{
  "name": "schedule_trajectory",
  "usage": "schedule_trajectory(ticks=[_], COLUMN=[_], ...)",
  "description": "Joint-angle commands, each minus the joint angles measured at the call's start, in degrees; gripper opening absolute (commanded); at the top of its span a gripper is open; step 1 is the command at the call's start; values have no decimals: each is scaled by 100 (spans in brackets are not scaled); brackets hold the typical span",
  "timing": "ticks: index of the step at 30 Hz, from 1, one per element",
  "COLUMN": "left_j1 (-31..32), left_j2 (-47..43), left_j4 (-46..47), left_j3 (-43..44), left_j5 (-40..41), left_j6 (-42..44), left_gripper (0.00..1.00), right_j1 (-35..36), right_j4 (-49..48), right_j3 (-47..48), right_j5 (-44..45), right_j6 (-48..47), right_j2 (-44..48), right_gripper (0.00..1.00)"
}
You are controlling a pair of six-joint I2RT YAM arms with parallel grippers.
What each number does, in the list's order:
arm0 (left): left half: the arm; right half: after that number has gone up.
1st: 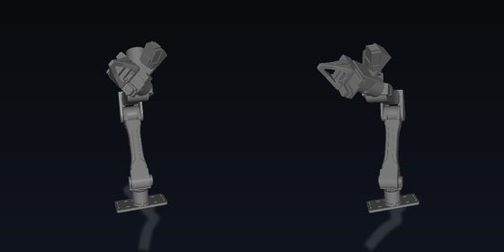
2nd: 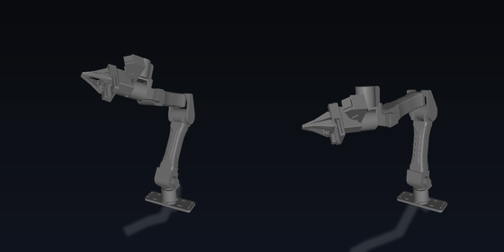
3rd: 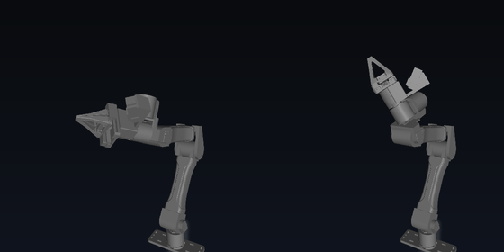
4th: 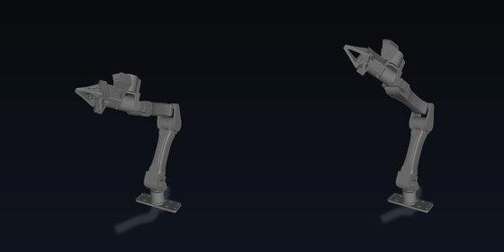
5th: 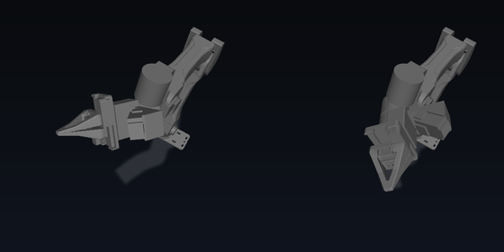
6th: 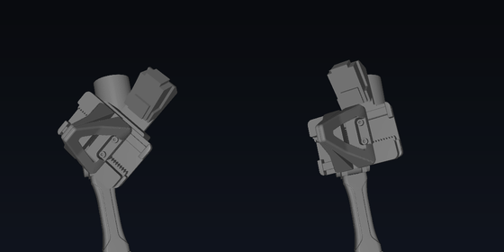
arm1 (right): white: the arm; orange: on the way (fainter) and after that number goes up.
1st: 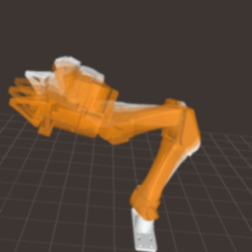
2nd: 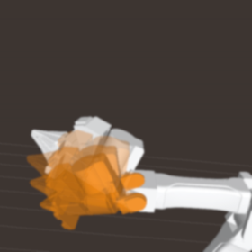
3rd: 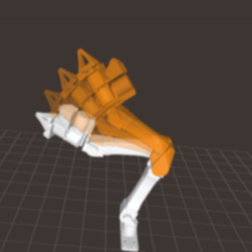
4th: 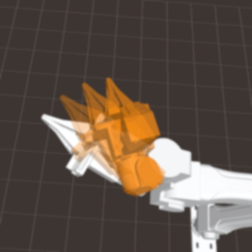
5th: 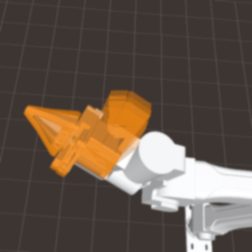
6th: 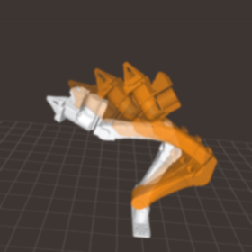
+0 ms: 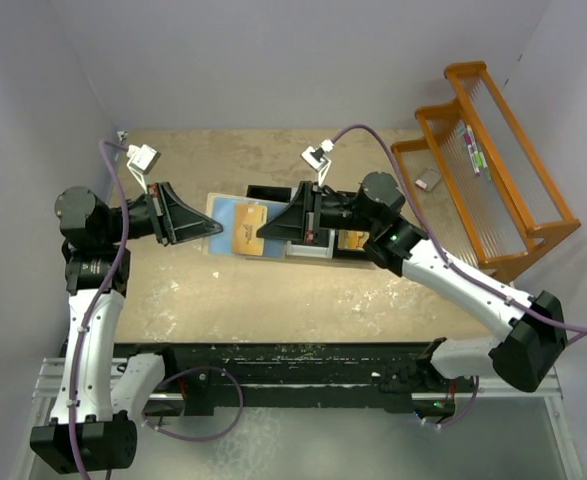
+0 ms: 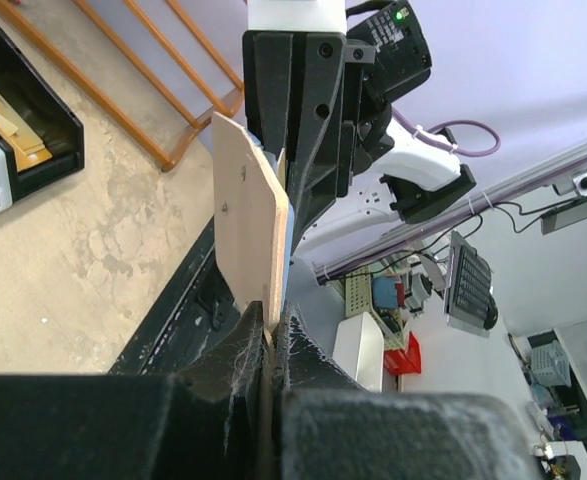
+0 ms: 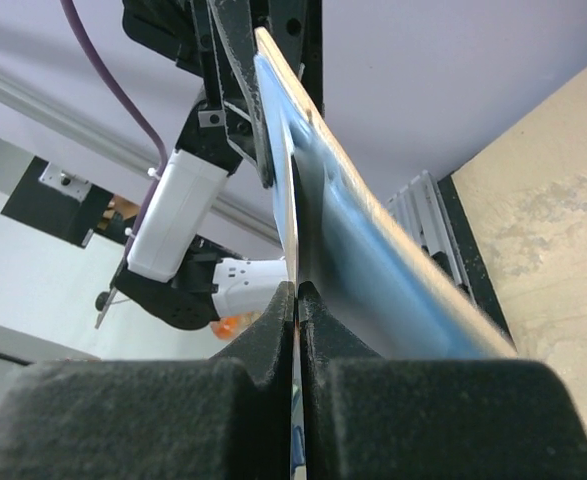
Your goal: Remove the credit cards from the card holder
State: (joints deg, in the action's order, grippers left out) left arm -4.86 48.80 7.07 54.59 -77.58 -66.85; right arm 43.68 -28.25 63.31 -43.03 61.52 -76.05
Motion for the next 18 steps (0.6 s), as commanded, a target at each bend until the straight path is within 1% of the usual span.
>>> schedule_trajectory(ticks=[1, 3, 6, 7, 9, 11, 14, 16, 18], left_j1=[-23, -22, -23, -27, -24, -23, -23, -19, -23], left_j2=[82, 178, 357, 432, 587, 696, 755, 734, 737], left_j4=[-898, -1852, -3244, -3604, -4186, -4613, -4952, -5065, -5232], left_j3=[607, 943, 1404, 1506, 1666, 1803, 1926, 2000, 2124], left_j5=[167, 377, 956, 1191, 1725, 2119, 2309, 2414, 2520], left_j6=[966, 1814, 3065, 3400, 3988, 4586, 5160, 5510, 5831], left_gripper=[0, 0, 0, 0, 0, 0, 0, 0, 0], right_j1=[-308, -572, -1021, -1177, -1453, -1693, -1879, -1965, -2032], right_j4=[119, 441, 1026, 1345, 2229, 3192, 4470, 5091, 5470], right_j3=[-204, -364, -514, -701, -694, -611, -288, -157, -72], right_j5=[-87, -101, -126, -100, 114, 533, 1468, 2284, 3004], right_j6=[-179, -279, -495, -640, -1050, -1524, -2093, -2345, -2502], right_j2=[622, 906, 1339, 1447, 1588, 1606, 1478, 1336, 1177], right_gripper=[0, 0, 0, 0, 0, 0, 0, 0, 0])
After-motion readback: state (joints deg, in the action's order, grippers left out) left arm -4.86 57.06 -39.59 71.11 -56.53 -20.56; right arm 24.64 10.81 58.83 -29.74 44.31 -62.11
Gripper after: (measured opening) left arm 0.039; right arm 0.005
